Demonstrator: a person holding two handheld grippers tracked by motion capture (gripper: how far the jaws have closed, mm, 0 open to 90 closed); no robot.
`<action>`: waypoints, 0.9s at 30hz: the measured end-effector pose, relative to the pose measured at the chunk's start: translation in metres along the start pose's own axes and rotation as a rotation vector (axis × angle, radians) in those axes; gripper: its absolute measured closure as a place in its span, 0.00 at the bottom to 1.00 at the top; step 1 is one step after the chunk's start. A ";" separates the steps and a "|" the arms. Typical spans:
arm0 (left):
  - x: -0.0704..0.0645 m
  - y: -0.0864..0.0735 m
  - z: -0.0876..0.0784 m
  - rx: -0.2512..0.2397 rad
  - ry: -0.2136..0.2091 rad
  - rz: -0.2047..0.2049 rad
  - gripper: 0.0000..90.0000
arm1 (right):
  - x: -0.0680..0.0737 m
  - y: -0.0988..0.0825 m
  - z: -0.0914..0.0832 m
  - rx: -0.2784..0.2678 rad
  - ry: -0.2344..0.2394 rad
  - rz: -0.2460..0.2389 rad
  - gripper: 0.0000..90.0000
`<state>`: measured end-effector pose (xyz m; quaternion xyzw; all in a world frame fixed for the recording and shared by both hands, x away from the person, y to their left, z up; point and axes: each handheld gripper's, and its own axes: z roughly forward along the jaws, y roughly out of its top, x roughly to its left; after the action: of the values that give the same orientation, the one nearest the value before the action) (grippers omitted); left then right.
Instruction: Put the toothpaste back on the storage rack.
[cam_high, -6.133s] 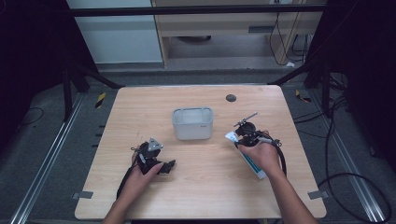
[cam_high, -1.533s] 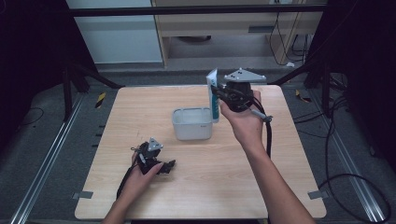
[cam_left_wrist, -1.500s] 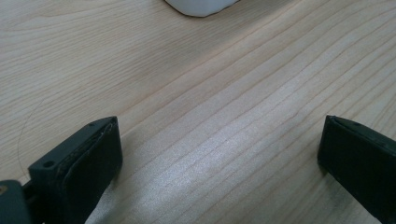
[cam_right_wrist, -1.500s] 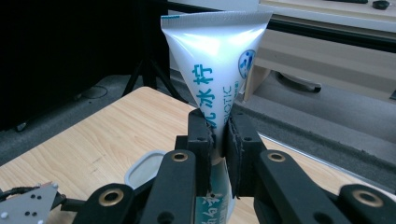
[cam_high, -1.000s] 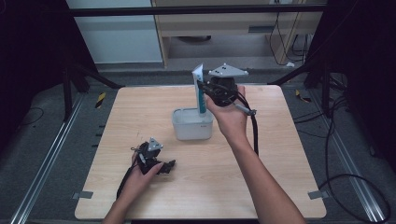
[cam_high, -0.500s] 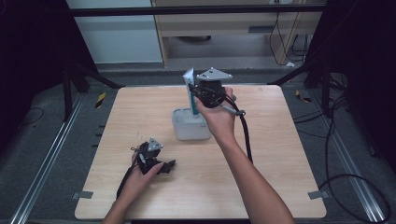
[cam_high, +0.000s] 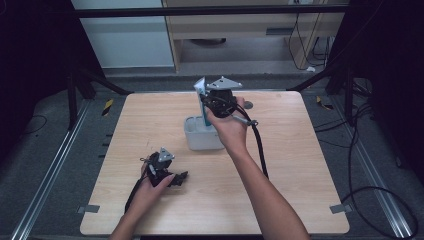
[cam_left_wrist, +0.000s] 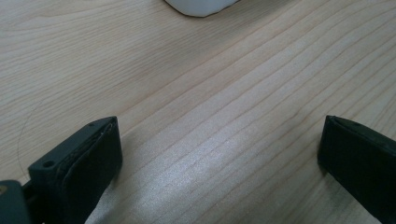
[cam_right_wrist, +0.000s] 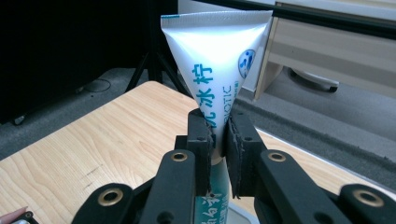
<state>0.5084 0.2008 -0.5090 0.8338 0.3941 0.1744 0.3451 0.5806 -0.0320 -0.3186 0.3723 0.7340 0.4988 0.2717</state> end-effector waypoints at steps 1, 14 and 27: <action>0.000 0.000 0.000 0.000 0.000 0.000 0.00 | 0.000 -0.002 0.001 0.004 0.000 0.005 0.90; 0.000 0.000 0.000 0.000 -0.001 0.001 0.00 | 0.003 -0.025 0.016 0.060 0.003 0.013 0.90; 0.000 0.000 0.000 0.000 -0.001 0.002 0.00 | 0.005 -0.040 0.026 0.101 0.010 0.024 0.90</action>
<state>0.5087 0.2008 -0.5090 0.8342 0.3932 0.1741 0.3452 0.5869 -0.0232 -0.3654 0.3918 0.7550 0.4663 0.2428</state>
